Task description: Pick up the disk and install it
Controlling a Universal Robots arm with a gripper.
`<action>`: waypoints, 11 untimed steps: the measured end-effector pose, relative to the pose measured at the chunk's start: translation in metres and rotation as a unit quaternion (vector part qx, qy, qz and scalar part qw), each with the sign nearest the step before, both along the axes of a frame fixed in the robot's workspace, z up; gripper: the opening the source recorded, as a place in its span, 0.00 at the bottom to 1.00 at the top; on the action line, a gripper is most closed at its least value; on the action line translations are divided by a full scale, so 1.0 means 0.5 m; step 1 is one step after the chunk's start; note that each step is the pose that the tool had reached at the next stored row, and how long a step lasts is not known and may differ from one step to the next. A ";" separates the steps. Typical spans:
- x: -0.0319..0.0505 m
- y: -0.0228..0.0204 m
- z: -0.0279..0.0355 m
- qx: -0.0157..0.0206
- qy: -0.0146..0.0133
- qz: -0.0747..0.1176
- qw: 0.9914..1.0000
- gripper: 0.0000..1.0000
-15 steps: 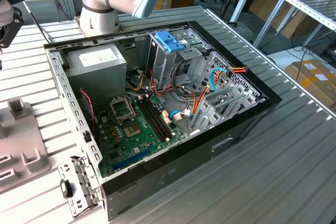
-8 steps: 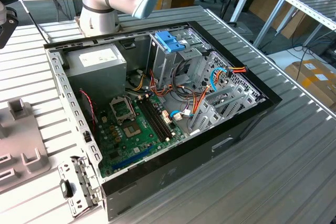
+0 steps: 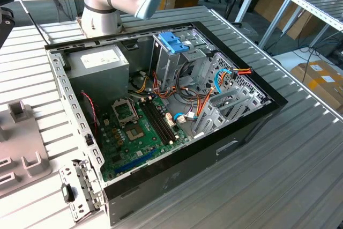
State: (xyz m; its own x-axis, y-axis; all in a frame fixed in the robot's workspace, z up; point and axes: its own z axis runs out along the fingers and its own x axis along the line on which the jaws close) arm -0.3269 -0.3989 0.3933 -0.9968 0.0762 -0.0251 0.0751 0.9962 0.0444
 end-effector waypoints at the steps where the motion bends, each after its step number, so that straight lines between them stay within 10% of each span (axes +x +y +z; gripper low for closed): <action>1: -0.001 0.0000 0.000 0.000 0.000 0.000 1.000 0.11; 11: -0.014 0.0000 0.000 0.000 0.000 0.000 1.000 0.11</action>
